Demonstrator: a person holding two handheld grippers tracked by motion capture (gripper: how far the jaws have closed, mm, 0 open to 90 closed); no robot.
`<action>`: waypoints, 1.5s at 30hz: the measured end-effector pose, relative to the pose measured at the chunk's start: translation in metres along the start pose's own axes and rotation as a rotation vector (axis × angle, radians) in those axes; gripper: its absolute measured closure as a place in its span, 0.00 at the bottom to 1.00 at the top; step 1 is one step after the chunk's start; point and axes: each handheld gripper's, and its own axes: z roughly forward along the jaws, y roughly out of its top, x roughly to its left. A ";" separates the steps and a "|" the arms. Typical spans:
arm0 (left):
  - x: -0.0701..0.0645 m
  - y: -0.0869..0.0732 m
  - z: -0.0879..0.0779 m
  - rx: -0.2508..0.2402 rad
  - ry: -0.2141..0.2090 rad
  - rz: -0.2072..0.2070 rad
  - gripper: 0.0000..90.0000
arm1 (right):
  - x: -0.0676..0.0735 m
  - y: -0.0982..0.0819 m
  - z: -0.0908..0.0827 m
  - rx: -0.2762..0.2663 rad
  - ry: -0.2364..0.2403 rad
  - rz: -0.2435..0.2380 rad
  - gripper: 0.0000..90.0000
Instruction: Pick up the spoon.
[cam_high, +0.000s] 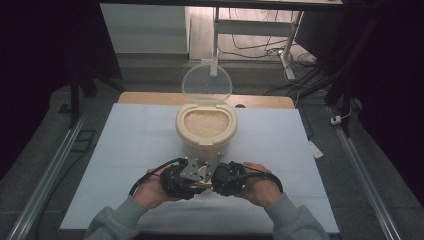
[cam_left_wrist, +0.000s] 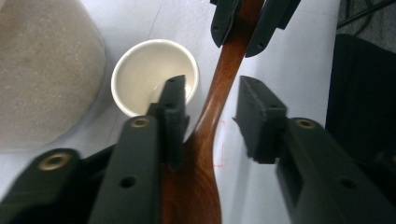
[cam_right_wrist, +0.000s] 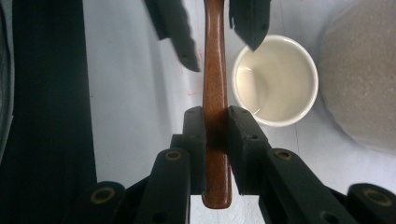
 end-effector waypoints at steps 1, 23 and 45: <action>-0.001 0.000 0.001 0.000 -0.002 -0.003 0.72 | 0.001 0.001 0.000 -0.004 -0.003 0.000 0.86; 0.004 -0.008 0.000 0.055 0.007 0.082 0.90 | -0.004 -0.010 -0.017 -0.252 -0.055 0.082 0.64; 0.002 -0.006 -0.002 -0.053 0.112 -0.009 0.90 | 0.020 -0.094 -0.010 -0.755 -0.262 0.730 0.46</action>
